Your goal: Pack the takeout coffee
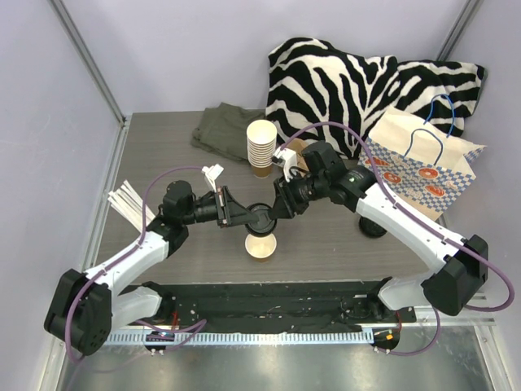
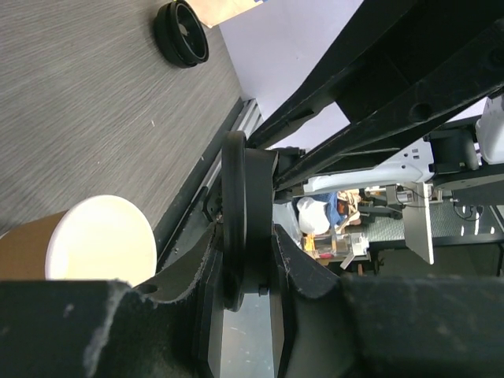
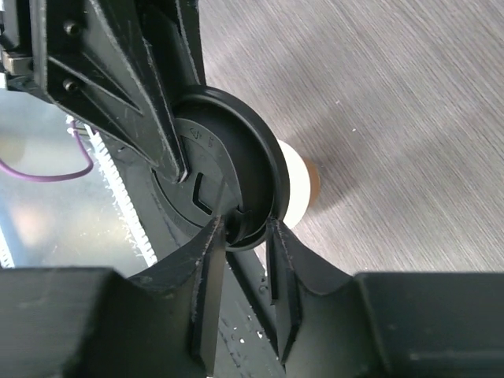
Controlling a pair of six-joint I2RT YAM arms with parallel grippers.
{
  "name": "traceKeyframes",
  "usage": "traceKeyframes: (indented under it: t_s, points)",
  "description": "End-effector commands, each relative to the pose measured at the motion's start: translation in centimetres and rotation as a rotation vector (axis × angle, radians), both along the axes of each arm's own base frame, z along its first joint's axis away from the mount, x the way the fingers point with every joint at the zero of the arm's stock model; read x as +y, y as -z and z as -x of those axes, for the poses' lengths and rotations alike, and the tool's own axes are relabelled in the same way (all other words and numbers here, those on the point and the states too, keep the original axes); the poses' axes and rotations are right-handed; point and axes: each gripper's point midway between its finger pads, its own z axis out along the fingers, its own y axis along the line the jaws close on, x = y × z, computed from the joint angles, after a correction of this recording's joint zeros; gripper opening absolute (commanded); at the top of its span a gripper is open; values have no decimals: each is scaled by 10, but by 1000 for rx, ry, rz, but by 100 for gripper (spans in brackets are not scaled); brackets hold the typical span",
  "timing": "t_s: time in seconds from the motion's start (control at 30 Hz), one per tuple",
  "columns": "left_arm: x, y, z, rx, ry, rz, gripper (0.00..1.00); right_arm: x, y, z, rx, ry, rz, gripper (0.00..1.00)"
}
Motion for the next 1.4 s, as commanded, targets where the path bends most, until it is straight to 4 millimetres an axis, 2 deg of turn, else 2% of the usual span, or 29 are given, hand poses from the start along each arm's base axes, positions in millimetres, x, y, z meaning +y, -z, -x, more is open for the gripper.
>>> traceKeyframes:
  t_s: [0.0,0.13,0.23,0.27,0.37,0.4,0.47,0.5,0.57,0.6,0.67,0.7,0.83,0.9,0.93,0.97,1.03,1.07,1.13,1.17,1.23,1.27,1.3,1.33,1.37]
  points:
    - [-3,-11,-4,-47,-6,35,0,7,-10,-11,-71,14,-9,31]
    - [-3,-10,-3,-42,-6,35,0,11,-9,-13,-65,16,-8,23]
    - [-3,-9,-2,-40,-6,34,0,12,-11,-14,-64,18,-13,11]
    - [-3,-10,-2,-43,-6,36,0,13,-11,-14,-63,14,-14,4]
    - [-2,-4,-4,-8,-23,24,0,13,-15,-16,-72,21,-18,1]
    - [-2,-4,-4,5,-27,27,5,12,-15,-17,-76,28,-14,1]
    - [-1,-2,-3,24,-29,15,21,10,-16,-18,-84,33,-10,1]
    - [0,-6,-3,16,-28,15,38,8,-14,-16,-84,31,0,1]
    - [4,-3,1,30,-26,-6,54,5,-13,-15,-93,33,7,1]
    - [7,-5,1,26,-34,-8,66,3,-9,-13,-88,30,21,1]
    - [14,-1,4,41,-40,-33,75,0,-8,-12,-91,30,28,1]
    - [17,0,5,35,-42,-42,85,-1,-6,-12,-96,24,34,1]
    - [35,4,13,51,-71,-84,92,-3,-1,-8,-97,-16,58,1]
    - [53,1,3,24,-131,-91,94,-3,1,-1,-84,-58,70,1]
    - [64,2,2,39,-166,-98,95,-3,2,1,-94,-86,80,1]
    - [86,3,-13,53,-259,-98,95,-1,6,7,-93,-113,92,1]
    - [104,2,-18,95,-312,-83,96,0,12,17,-96,-161,125,1]
    - [122,-3,-28,111,-390,-66,100,6,17,25,-99,-198,149,1]
    - [132,-3,-32,154,-434,-70,100,7,23,32,-98,-229,184,1]
    - [137,-8,-35,152,-451,-71,100,7,23,32,-109,-240,193,1]
    - [140,-4,-37,169,-468,-89,100,5,37,33,-78,-262,247,1]
    - [141,-3,-38,177,-474,-94,100,8,36,31,-82,-282,257,1]
    - [142,-2,-39,190,-474,-92,100,5,52,37,-4,-319,309,1]
    - [142,-1,-40,199,-475,-91,100,5,56,38,22,-336,332,1]
    - [142,0,-40,202,-475,-90,100,8,51,35,22,-344,336,1]
